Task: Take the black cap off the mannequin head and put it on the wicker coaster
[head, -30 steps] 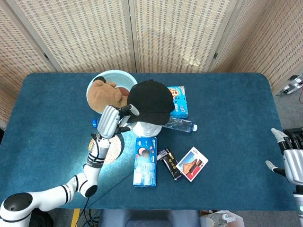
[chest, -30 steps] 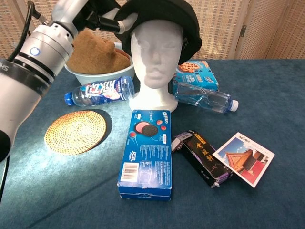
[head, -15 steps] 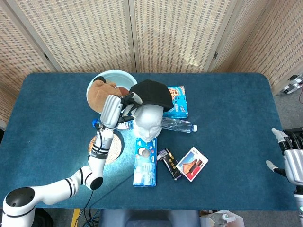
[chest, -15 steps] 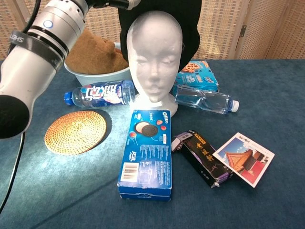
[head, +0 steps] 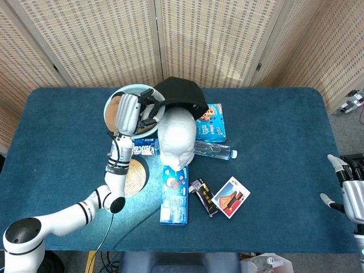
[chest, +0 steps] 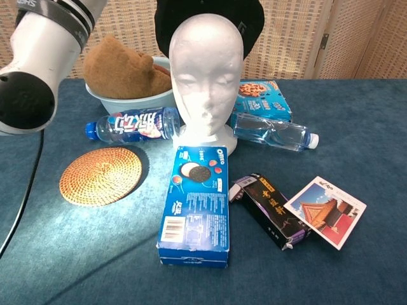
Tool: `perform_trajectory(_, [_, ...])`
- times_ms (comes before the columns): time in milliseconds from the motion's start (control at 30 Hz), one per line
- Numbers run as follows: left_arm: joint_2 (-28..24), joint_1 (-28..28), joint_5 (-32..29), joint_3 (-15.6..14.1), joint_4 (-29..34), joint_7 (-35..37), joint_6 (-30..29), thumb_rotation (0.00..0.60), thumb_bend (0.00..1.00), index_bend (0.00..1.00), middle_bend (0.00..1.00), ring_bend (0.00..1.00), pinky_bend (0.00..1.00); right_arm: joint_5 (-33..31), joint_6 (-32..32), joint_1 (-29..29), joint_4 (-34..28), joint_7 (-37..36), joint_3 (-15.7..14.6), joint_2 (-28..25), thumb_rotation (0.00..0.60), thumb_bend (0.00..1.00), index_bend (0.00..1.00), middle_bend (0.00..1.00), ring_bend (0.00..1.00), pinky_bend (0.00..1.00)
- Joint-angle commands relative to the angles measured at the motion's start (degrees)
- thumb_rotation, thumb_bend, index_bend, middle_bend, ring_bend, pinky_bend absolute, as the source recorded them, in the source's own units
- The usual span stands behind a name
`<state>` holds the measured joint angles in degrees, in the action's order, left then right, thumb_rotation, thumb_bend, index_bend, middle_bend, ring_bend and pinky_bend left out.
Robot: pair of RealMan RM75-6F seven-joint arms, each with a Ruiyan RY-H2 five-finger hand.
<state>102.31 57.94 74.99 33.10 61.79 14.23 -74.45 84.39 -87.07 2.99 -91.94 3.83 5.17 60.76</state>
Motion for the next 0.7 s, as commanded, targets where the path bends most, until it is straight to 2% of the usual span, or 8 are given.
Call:
perform_trajectory(33, [-1.4,-0.7,-0.6,0.5,0.0,0.8,-0.8,0.600,0.39,0.64,1.00,1.00,1.00,0.0,0.0,0.0,0.1,-0.1,0.0,0.0,0.600,0.03,0.12,0.20,0.10,0.18])
perform_trajectory(433, [-10.7,-7.9,-0.8,0.7,6.9,5.1,-6.2,0.600,0.39,0.64,1.00,1.00,1.00,0.5,0.4,0.4,0.1,-0.2,-0.1,0.1,0.600,0.03,0.12,0.20,0.10,0.18])
perform_trajectory(700, [-16.6,-13.9,1.4,-2.2,11.3,6.1,-10.0,0.600,0.39,0.64,1.00,1.00,1.00,0.8,0.9,0.8,-0.2,0.1,-0.1,0.1,0.600,0.03,0.12,0.20,0.10,0.18])
